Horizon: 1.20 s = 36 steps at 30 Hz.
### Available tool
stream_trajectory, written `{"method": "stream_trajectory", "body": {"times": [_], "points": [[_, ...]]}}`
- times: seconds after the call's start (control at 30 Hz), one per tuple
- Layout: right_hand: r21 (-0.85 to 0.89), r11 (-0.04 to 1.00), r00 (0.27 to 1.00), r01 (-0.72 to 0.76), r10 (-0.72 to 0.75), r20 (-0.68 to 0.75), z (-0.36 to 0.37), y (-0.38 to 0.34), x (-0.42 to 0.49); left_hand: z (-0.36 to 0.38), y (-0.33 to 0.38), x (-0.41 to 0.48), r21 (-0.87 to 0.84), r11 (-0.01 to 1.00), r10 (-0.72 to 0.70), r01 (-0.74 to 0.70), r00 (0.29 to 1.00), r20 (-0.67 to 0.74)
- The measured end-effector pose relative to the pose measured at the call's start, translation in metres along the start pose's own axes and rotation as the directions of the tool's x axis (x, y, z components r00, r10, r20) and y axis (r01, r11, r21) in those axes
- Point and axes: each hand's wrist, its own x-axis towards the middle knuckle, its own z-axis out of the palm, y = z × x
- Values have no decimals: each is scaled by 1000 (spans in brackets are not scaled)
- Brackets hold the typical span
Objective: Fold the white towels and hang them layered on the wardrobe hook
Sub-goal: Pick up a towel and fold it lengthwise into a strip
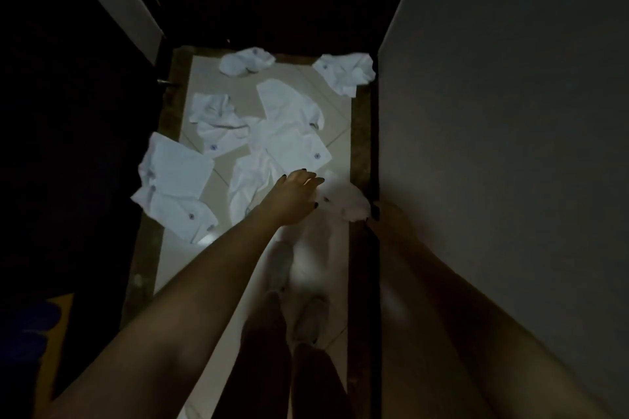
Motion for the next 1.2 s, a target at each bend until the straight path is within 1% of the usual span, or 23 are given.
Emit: {"method": "stream_trajectory", "body": {"times": [0.13, 0.2, 0.27, 0.37, 0.43, 0.57, 0.6, 0.63, 0.67, 0.7, 0.73, 0.77, 0.8, 0.87, 0.93, 1.0, 1.07, 1.13, 1.17, 1.2], "points": [[102, 992, 997, -81, 78, 28, 48, 48, 87, 72, -28, 92, 18, 999, 40, -42, 996, 81], [204, 966, 987, -158, 148, 62, 76, 71, 135, 112, -46, 142, -5, 999, 38, -38, 994, 103], [215, 958, 982, -187, 180, 51, 106, 97, 181, 154, -66, 191, -5, 999, 37, -37, 994, 105], [162, 976, 989, -145, 149, -12, 156, 134, 239, 215, -95, 256, -53, 999, 13, -8, 995, 100], [154, 983, 995, -97, 101, -19, 188, 156, 269, 252, -113, 291, -85, 996, -8, 16, 996, 92], [-23, 999, 999, 47, -46, 21, 244, 198, 325, 313, -145, 343, -46, 999, -3, 6, 998, 66], [-26, 999, 999, 47, -46, 12, 253, 202, 336, 326, -152, 352, -35, 999, 3, -1, 998, 62], [-11, 999, 998, 33, -33, 61, 260, 206, 345, 336, -159, 360, -26, 1000, 6, -4, 998, 58], [-67, 995, 996, 68, -63, 67, 267, 211, 354, 345, -164, 368, -18, 1000, 8, -7, 999, 53], [-78, 993, 995, 92, -89, 31, 274, 217, 362, 353, -167, 375, -19, 1000, 12, -11, 999, 50], [-49, 997, 998, 54, -53, 20, 280, 216, 365, 360, -169, 382, -32, 999, 18, -16, 999, 51], [-48, 997, 996, 53, -56, -72, 286, 217, 370, 367, -169, 387, -55, 998, 17, -14, 998, 55], [-89, 994, 987, 60, -72, -142, 294, 223, 376, 374, -169, 392, -72, 997, 5, -1, 998, 61], [-100, 992, 978, 72, -90, -190, 305, 233, 387, 388, -171, 399, -56, 998, -38, 40, 998, 40], [-38, 994, 971, 104, -110, -214, 308, 240, 392, 399, -175, 401, -37, 996, -84, 83, 996, -27], [-6, 988, 961, 154, -152, -230, 307, 246, 395, 405, -176, 401, -125, 985, -124, 115, 990, -65], [58, 978, 940, 202, -177, -292, 308, 249, 391, 407, -173, 399, -304, 940, -181, 154, 982, -62], [150, 972, 926, 182, -118, -360, 303, 250, 389, 406, -167, 395, -467, 860, -249, 208, 968, -27], [171, 967, 921, 187, -112, -372, 299, 251, 389, 403, -164, 395, -516, 828, -262, 219, 965, -12], [174, 966, 918, 193, -115, -380, 294, 249, 387, 400, -162, 394, -534, 818, -257, 214, 966, -7]]}}
